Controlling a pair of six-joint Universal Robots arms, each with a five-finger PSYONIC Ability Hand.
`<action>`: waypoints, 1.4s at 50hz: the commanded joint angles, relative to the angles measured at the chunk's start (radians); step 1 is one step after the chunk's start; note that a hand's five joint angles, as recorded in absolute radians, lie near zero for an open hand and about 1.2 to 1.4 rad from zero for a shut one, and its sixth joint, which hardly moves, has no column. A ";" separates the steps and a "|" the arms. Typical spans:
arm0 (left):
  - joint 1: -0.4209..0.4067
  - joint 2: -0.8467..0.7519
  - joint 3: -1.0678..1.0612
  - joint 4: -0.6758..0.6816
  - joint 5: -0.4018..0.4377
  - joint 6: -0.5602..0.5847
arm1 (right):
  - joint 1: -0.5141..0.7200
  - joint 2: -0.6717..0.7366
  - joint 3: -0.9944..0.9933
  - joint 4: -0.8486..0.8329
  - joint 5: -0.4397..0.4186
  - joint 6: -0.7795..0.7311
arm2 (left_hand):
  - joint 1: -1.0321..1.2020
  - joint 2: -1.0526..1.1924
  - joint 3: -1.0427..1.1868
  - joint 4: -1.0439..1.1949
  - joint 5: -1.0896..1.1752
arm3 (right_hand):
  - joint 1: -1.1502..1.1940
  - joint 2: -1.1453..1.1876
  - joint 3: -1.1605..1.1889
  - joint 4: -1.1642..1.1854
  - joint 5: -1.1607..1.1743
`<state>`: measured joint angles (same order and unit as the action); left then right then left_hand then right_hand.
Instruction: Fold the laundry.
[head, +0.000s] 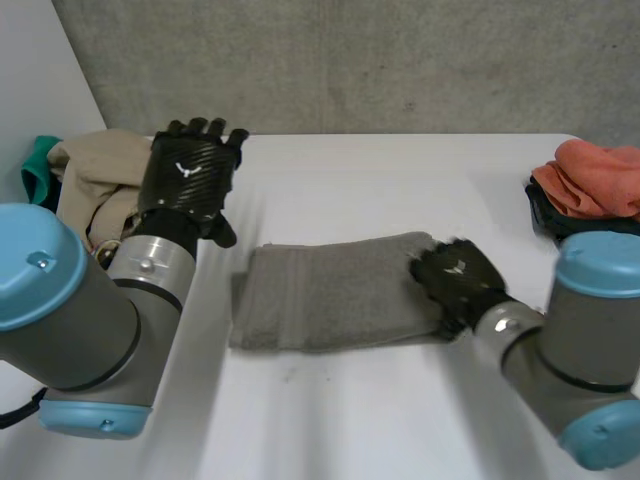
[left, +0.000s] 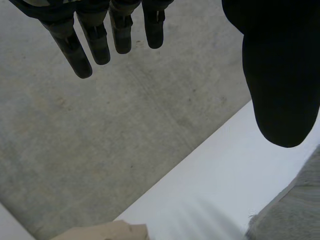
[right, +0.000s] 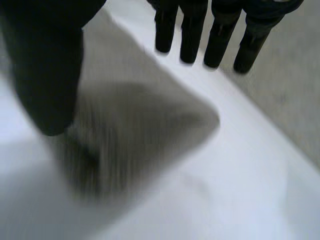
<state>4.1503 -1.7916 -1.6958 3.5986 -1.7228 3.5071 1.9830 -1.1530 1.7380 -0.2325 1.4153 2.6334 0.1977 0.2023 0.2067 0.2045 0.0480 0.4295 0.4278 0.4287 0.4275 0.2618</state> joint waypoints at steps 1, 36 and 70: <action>-0.021 -0.022 0.002 0.000 -0.001 0.000 | -0.122 0.039 0.057 -0.001 -0.049 -0.162 | -0.023 -0.028 -0.032 -0.030 -0.048 | 0.892 0.894 0.893 0.894 0.886; 0.030 0.037 -0.004 -0.014 -0.008 -0.102 | 0.215 0.145 -0.367 -0.024 -0.079 0.331 | -0.019 -0.024 -0.028 -0.026 -0.044 | -0.248 -0.246 -0.247 -0.246 -0.254; -0.085 -0.402 0.249 -0.413 -0.069 -0.108 | 0.152 0.288 -0.523 0.297 0.011 0.249 | 0.004 -0.001 -0.005 -0.003 -0.021 | -0.236 -0.234 -0.235 -0.234 -0.243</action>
<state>4.0648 -2.2334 -1.4464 3.1992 -1.8007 3.3886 2.1302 -0.7807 1.1773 0.0753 1.3483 2.9829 0.1890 0.2023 0.2068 0.2045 0.0480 0.2392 0.2269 0.2181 0.2179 0.0470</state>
